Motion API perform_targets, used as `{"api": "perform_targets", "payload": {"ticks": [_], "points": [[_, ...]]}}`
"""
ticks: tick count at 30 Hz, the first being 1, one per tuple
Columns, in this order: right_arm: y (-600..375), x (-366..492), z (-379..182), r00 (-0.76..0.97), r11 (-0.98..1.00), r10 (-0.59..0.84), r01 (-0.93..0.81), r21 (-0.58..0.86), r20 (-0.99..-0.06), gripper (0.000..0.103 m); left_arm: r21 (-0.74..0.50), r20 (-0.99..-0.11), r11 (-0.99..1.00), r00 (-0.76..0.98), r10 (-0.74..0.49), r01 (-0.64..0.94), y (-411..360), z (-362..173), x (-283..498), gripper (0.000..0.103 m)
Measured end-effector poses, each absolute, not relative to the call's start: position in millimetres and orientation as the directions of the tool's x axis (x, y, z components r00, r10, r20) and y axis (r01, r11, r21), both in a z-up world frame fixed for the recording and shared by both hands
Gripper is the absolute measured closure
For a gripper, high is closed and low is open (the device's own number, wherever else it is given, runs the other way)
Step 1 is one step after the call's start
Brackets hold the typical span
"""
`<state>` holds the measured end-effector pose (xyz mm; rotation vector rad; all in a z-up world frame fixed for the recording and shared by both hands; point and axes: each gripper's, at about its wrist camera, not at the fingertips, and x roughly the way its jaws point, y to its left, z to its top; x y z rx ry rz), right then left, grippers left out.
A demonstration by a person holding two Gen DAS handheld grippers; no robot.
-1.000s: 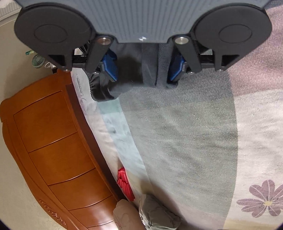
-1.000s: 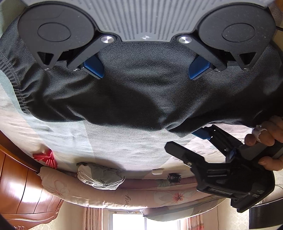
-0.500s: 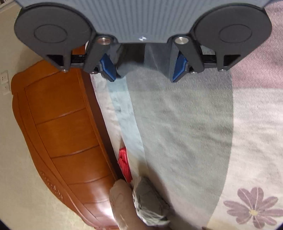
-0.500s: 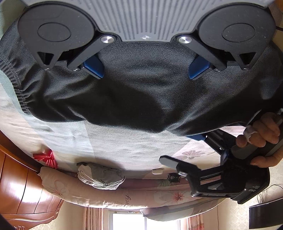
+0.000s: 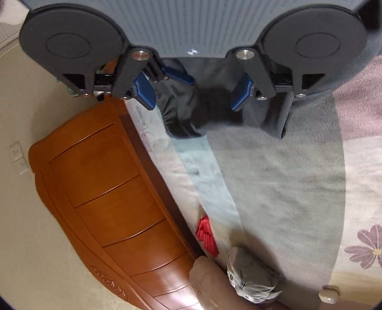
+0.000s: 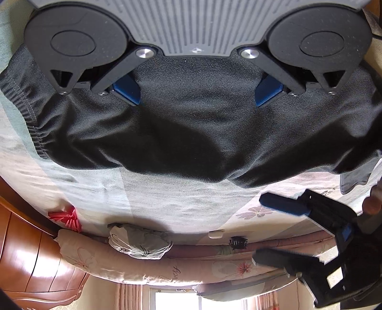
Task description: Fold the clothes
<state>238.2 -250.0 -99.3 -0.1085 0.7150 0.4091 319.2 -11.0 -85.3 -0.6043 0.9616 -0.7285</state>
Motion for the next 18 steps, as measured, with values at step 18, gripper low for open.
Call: {"api": "perform_targets", "payload": {"ticks": [18], "points": [[-286.4,347.9,-95.7,0.709,0.983,0.137,-0.186,0.004,-0.692,0.000,-0.614,-0.591,0.764,0.526,-0.612,0.200,11.3,-110.8,296.0,0.049]]}}
